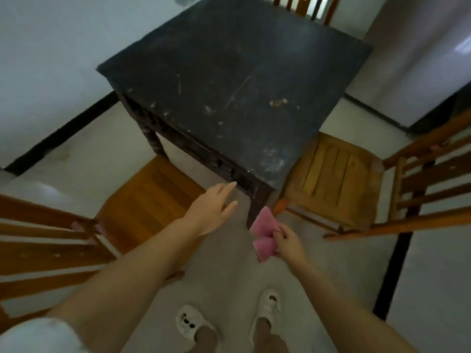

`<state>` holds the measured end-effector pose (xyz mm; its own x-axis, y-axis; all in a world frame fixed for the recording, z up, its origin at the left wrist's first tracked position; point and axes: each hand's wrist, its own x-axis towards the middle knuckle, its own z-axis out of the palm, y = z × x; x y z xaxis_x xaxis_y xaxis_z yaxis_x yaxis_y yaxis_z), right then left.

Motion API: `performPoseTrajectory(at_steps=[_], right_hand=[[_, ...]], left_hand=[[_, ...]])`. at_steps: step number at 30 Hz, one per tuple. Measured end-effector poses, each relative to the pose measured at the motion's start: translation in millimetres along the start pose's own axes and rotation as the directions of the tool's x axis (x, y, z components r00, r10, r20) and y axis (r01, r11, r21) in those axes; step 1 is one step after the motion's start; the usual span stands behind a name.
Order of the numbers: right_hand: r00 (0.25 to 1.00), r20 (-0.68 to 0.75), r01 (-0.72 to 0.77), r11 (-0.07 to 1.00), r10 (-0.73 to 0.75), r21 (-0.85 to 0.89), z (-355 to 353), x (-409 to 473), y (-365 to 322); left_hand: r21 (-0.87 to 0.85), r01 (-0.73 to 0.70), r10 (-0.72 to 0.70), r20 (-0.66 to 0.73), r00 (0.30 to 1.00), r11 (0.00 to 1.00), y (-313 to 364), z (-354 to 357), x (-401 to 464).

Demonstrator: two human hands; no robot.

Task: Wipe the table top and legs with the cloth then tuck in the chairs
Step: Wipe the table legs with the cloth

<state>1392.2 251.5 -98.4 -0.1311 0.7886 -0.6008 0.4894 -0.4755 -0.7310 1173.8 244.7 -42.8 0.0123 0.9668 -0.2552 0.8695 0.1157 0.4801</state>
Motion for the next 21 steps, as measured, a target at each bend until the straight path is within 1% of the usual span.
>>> performPoseTrajectory(at_steps=[2,4,5,7,8,9,11,13,16,19,21], right_hand=[[0.994,-0.100,-0.028,0.990,0.043,0.141,-4.2,8.4,1.4],[0.978,-0.200,-0.019,0.971,0.068,0.237,-10.2,25.1,0.7],[0.966,-0.252,0.014,0.966,0.053,0.258,-13.3,35.8,3.1],[0.941,-0.338,0.090,0.961,0.004,0.261,-19.1,54.0,2.6],[0.925,-0.379,0.136,0.960,-0.035,0.244,-19.3,62.0,-0.6],[0.913,-0.401,0.183,0.956,-0.078,0.230,-17.4,68.4,-5.0],[0.867,-0.443,0.326,0.932,-0.229,0.156,-6.8,87.0,-6.9],[0.815,-0.442,0.446,0.893,-0.375,0.065,9.1,103.7,0.0],[0.757,-0.370,0.588,0.808,-0.538,0.028,37.6,118.2,17.1],[0.686,-0.312,0.675,0.735,-0.657,-0.063,61.8,139.1,47.3],[0.655,-0.300,0.707,0.703,-0.693,-0.080,70.4,157.7,72.3]], left_hand=[[0.020,-0.058,0.058,-0.025,0.998,0.998,8.4,5.9,11.4],[0.075,-0.124,0.132,-0.117,0.984,0.989,17.8,13.9,24.8],[0.131,-0.162,0.183,-0.166,0.969,0.978,21.1,19.6,32.7],[0.254,-0.220,0.277,-0.214,0.937,0.942,23.5,33.8,51.9],[0.290,-0.223,0.292,-0.221,0.930,0.931,22.3,43.1,61.6],[0.303,-0.206,0.282,-0.234,0.930,0.930,18.9,54.0,69.8],[0.290,-0.182,0.273,-0.313,0.910,0.940,10.9,75.6,81.8],[0.249,-0.214,0.306,-0.429,0.850,0.945,5.8,93.2,87.9],[0.214,-0.290,0.360,-0.565,0.742,0.933,-3.5,110.8,100.1],[0.236,-0.380,0.433,-0.669,0.604,0.894,-14.9,121.8,112.7],[0.254,-0.442,0.475,-0.715,0.513,0.860,-21.1,126.2,119.2]])
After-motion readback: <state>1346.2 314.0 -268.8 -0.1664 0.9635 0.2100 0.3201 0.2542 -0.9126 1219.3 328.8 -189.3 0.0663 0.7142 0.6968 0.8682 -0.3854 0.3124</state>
